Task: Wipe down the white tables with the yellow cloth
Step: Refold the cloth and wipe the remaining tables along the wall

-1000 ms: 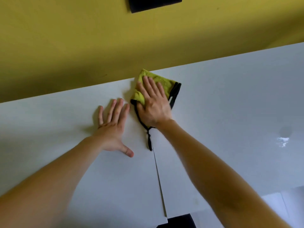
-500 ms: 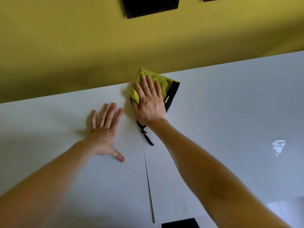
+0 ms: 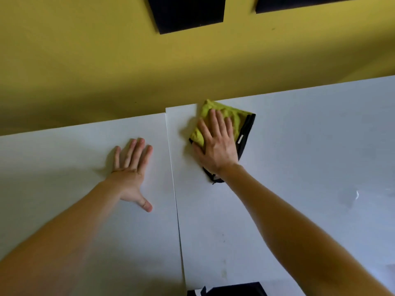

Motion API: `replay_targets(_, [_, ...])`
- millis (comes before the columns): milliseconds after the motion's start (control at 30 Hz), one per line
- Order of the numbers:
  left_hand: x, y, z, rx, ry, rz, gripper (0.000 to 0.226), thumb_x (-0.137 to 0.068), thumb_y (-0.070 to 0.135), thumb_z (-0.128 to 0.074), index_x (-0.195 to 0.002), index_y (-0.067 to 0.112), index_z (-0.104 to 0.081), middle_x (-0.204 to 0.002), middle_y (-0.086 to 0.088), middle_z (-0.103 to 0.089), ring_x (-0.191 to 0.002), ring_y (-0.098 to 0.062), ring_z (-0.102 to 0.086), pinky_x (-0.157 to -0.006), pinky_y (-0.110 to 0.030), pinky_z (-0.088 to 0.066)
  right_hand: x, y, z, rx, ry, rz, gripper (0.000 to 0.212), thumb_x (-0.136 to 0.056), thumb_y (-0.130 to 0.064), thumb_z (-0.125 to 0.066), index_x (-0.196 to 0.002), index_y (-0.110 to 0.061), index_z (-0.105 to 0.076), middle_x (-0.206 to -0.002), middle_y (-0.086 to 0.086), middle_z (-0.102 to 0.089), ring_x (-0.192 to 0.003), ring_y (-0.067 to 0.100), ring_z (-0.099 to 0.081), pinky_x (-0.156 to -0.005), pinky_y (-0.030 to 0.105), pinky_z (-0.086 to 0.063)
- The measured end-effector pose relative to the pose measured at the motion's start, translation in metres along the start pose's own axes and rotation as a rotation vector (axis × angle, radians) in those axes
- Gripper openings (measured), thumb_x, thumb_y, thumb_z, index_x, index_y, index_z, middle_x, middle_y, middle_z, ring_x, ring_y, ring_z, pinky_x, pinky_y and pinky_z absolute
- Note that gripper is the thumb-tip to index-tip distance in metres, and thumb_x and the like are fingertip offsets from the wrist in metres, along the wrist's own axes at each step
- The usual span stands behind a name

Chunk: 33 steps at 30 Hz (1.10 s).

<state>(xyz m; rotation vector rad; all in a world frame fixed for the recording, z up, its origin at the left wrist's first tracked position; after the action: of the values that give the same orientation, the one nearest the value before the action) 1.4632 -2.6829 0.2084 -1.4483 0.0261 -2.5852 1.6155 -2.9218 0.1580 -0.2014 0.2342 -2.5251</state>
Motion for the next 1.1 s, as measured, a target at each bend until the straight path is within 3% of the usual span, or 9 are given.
replay_targets(100, [-0.001,0.001,0.000,-0.011,-0.012,0.009,0.194,-0.036,0.101,-0.078,-0.148,0.017,0.056,-0.151,-0.011,0.067,-0.145,-0.034,0.059,-0.127,-0.070,0.017,-0.019,-0.002,0.007,0.041,0.020,0.032,0.093,-0.095,-0.073,-0.047,-0.170,-0.021,-0.032,-0.171,0.024,-0.033,-0.160,0.043,-0.028,-0.132,0.067,-0.011])
replay_targets(267, [-0.002,0.000,0.000,-0.016,-0.014,-0.003,0.193,-0.037,0.102,-0.076,-0.149,0.016,0.055,-0.152,-0.012,0.067,-0.146,-0.035,0.058,-0.127,-0.070,0.017,-0.005,-0.024,-0.001,-0.007,0.018,-0.034,0.092,-0.103,-0.071,-0.035,-0.175,-0.017,-0.018,-0.182,0.017,-0.004,-0.170,0.033,0.003,-0.134,0.062,-0.003])
replay_targets(367, [0.001,-0.002,0.000,-0.015,-0.007,-0.009,0.192,-0.038,0.103,-0.076,-0.150,0.017,0.055,-0.153,-0.012,0.066,-0.146,-0.035,0.058,-0.127,-0.070,0.016,0.016,-0.050,-0.007,-0.053,-0.048,0.187,0.083,-0.106,-0.063,-0.039,-0.174,-0.018,-0.022,-0.182,0.014,-0.006,-0.170,0.031,0.002,-0.134,0.061,-0.008])
replay_targets(467, [0.000,-0.003,-0.003,0.013,0.010,-0.040,0.191,-0.039,0.101,-0.078,-0.152,0.019,0.053,-0.154,-0.010,0.065,-0.146,-0.033,0.058,-0.128,-0.069,0.017,0.009,0.012,-0.004,-0.091,0.025,0.326,0.077,-0.102,-0.049,-0.058,-0.171,-0.023,-0.036,-0.180,0.011,-0.021,-0.169,0.031,-0.015,-0.133,0.058,-0.018])
replay_targets(633, [-0.001,-0.007,-0.009,0.036,0.054,-0.078,0.192,-0.038,0.101,-0.078,-0.154,0.021,0.051,-0.157,-0.007,0.063,-0.148,-0.031,0.057,-0.127,-0.069,0.018,0.009,0.121,0.027,0.003,0.122,-0.209,0.075,-0.104,-0.061,-0.047,-0.171,-0.033,-0.030,-0.181,0.016,-0.014,-0.168,0.035,-0.011,-0.134,0.061,-0.013])
replay_targets(733, [0.000,-0.006,-0.008,0.038,0.059,-0.091,0.192,-0.037,0.102,-0.078,-0.153,0.020,0.051,-0.157,-0.008,0.063,-0.147,-0.031,0.058,-0.127,-0.070,0.019,0.026,0.040,0.014,-0.028,0.124,-0.288,0.080,-0.102,-0.062,-0.046,-0.172,-0.027,-0.030,-0.182,0.016,-0.011,-0.169,0.035,-0.006,-0.134,0.062,-0.008])
replay_targets(867, [0.000,-0.004,-0.008,0.040,0.070,-0.102,0.193,-0.035,0.104,-0.076,-0.154,0.020,0.050,-0.157,-0.008,0.063,-0.146,-0.031,0.058,-0.126,-0.071,0.019,0.066,-0.072,-0.012,-0.068,-0.015,0.113,0.078,-0.103,-0.058,-0.052,-0.171,-0.025,-0.034,-0.182,0.014,-0.012,-0.170,0.033,-0.004,-0.133,0.062,-0.009])
replay_targets(1000, [-0.001,-0.007,-0.009,0.057,0.083,-0.116,0.193,-0.034,0.104,-0.076,-0.154,0.022,0.051,-0.156,-0.005,0.064,-0.146,-0.028,0.059,-0.126,-0.070,0.020,0.079,0.004,-0.008,-0.087,0.061,0.248,0.071,-0.103,-0.048,-0.059,-0.168,-0.024,-0.042,-0.180,0.011,-0.024,-0.168,0.032,-0.017,-0.132,0.060,-0.021])
replay_targets(1100, [0.000,-0.009,-0.012,0.069,0.091,-0.131,0.193,-0.033,0.104,-0.077,-0.153,0.024,0.052,-0.156,-0.003,0.064,-0.147,-0.027,0.058,-0.126,-0.069,0.021,0.102,0.099,0.011,-0.035,0.153,-0.125,0.071,-0.103,-0.057,-0.054,-0.168,-0.029,-0.042,-0.180,0.011,-0.024,-0.168,0.033,-0.017,-0.130,0.064,-0.023])
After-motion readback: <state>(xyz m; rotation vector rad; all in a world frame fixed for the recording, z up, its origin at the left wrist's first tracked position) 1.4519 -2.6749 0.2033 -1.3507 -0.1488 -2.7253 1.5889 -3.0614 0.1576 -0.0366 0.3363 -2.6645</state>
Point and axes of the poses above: each hand's wrist, its own x-axis away from the middle knuckle, its own z-axis out of the back of the hand, y = z × x, the point moved 1 cm from there along -x, towards the middle knuckle
